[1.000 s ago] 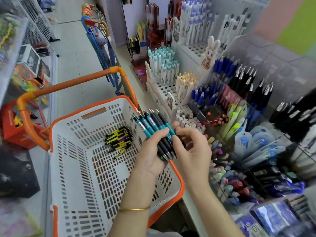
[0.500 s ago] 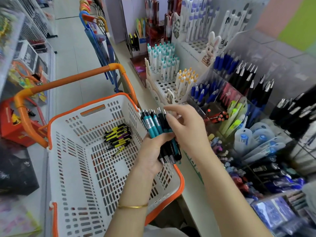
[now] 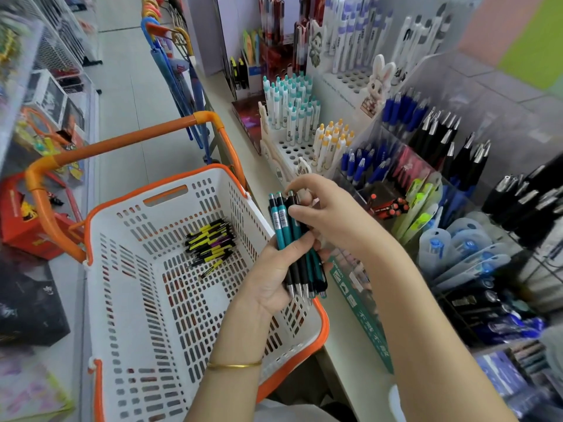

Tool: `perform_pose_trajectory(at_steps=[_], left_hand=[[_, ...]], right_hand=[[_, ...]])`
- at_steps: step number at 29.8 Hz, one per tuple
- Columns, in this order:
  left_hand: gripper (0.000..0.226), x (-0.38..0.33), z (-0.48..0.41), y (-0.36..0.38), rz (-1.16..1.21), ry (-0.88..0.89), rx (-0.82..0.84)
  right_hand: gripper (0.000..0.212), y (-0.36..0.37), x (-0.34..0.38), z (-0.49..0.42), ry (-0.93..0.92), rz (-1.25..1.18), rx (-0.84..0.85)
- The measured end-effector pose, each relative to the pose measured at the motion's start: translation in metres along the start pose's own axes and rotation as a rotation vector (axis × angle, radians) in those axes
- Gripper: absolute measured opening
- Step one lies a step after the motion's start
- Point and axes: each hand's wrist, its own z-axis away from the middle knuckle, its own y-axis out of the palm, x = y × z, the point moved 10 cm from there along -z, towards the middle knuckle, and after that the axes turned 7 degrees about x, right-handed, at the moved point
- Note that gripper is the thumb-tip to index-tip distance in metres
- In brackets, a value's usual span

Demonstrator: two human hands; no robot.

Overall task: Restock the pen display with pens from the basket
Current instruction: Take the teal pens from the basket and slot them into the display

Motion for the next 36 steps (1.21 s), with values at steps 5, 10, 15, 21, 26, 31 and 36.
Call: perform_pose_trajectory(at_steps=[5, 10, 15, 21, 26, 31, 36], left_hand=[[0.041, 0.004, -0.004, -0.003, 0.076, -0.017, 0.046], [0.034, 0.007, -0.006, -0.009, 0.126, -0.020, 0.007], [0.029, 0.003, -0.005, -0.022, 0.162, 0.004, -0.122], [0.013, -0.004, -0.002, -0.034, 0.260, 0.065, -0.240], [0.011, -0.001, -0.005, -0.040, 0.256, 0.066, -0.280], [0.034, -0.001, -0.006, -0.046, 0.189, 0.054, -0.333], [0.037, -0.002, -0.007, -0.044, 0.158, 0.044, -0.314]], right_hand=[[0.019, -0.004, -0.009, 0.004, 0.014, -0.168, -0.061], [0.019, -0.011, -0.016, 0.006, -0.004, -0.199, -0.166], [0.014, -0.038, -0.027, 0.026, 0.004, -0.502, -0.459], [0.026, -0.057, -0.029, 0.054, -0.065, -0.584, -0.785], [0.018, -0.033, -0.029, 0.057, -0.040, -0.468, -0.738], [0.021, 0.002, -0.034, 0.050, -0.003, -0.208, -0.596], [0.026, 0.020, -0.045, 0.045, 0.066, -0.105, -0.412]])
